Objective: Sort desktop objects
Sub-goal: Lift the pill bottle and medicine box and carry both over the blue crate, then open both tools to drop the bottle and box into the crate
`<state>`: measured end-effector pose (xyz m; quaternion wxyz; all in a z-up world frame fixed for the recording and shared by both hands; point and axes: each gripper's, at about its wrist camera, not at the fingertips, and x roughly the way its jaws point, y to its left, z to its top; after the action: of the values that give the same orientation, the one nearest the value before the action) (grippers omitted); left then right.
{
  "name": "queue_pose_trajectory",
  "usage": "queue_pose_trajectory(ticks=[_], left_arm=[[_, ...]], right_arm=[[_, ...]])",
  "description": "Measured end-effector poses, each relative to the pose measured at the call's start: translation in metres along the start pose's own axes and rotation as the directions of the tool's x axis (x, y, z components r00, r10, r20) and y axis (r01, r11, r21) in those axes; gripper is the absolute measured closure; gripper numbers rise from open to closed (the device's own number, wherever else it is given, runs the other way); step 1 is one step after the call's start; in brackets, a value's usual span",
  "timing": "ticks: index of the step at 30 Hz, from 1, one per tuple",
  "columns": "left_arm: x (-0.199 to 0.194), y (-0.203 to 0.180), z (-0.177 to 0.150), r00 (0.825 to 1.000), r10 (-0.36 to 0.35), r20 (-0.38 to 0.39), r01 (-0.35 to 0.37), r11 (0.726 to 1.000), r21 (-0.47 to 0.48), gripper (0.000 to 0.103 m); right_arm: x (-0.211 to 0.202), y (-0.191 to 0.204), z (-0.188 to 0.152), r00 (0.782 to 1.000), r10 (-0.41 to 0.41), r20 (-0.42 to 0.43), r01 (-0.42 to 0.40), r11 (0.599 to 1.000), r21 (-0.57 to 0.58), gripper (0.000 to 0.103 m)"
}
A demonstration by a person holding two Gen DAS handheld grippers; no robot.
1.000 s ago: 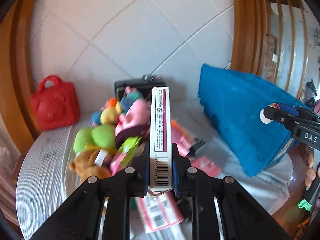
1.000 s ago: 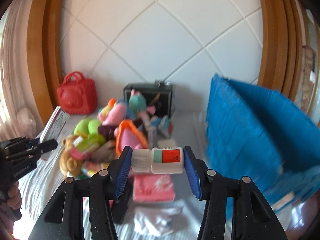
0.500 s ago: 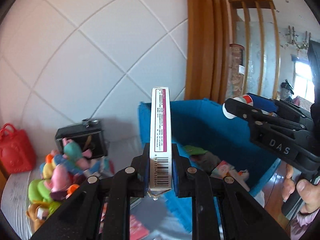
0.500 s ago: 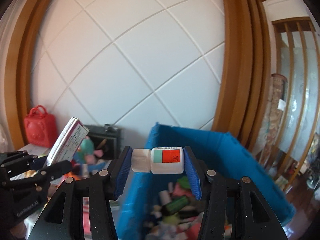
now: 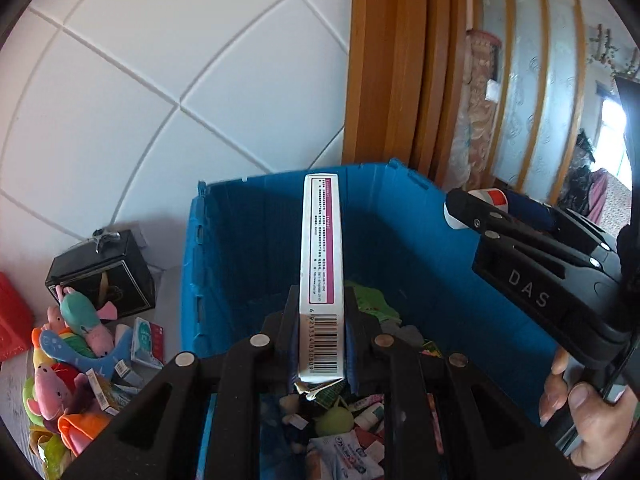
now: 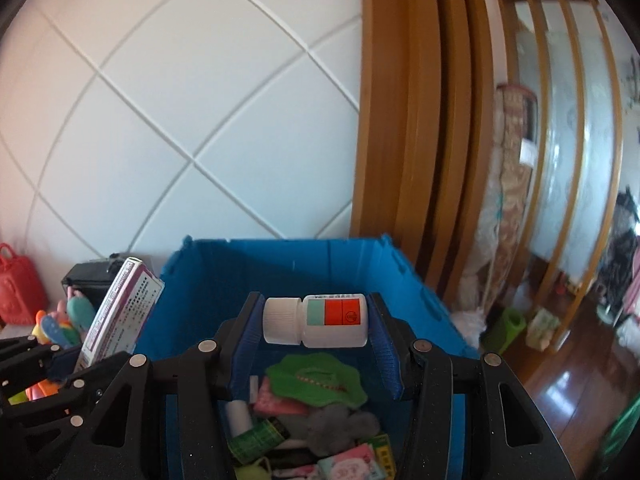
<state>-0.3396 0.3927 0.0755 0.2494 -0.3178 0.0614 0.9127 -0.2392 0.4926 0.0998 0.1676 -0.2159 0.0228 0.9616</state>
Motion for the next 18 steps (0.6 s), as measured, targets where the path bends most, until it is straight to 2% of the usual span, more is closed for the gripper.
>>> queue_pose_trajectory(ticks=[3, 6, 7, 9, 12, 18], left_arm=[[0.032, -0.007, 0.002, 0.998, 0.021, -0.058, -0.021, 1.0, 0.003, 0.085], [0.054, -0.012, -0.007, 0.995, 0.058, -0.081, -0.053, 0.997, 0.056, 0.085], [0.061, -0.014, -0.009, 0.991, 0.069, -0.113, -0.061, 0.996, 0.07, 0.085], [0.066, -0.015, -0.012, 0.988, 0.041, -0.148, -0.031, 0.997, 0.07, 0.085], [0.064, -0.012, -0.015, 0.988, 0.049, -0.148, -0.038, 0.996, 0.083, 0.085], [0.068, -0.004, -0.015, 0.982, 0.058, -0.179, -0.05, 0.998, 0.047, 0.085]], right_arm=[[0.041, -0.015, -0.006, 0.997, -0.02, -0.069, 0.022, 0.999, 0.032, 0.052], [0.071, -0.025, -0.013, 0.99, -0.06, -0.127, 0.065, 0.997, 0.031, 0.052], [0.075, -0.027, -0.013, 0.99, -0.069, -0.127, 0.074, 0.997, 0.031, 0.052], [0.082, -0.025, -0.015, 0.985, -0.113, -0.133, 0.112, 0.994, -0.01, 0.052], [0.095, -0.024, -0.021, 0.977, -0.114, -0.182, 0.109, 0.993, -0.033, 0.052], [0.096, -0.014, -0.027, 0.974, -0.14, -0.177, 0.126, 0.988, -0.088, 0.052]])
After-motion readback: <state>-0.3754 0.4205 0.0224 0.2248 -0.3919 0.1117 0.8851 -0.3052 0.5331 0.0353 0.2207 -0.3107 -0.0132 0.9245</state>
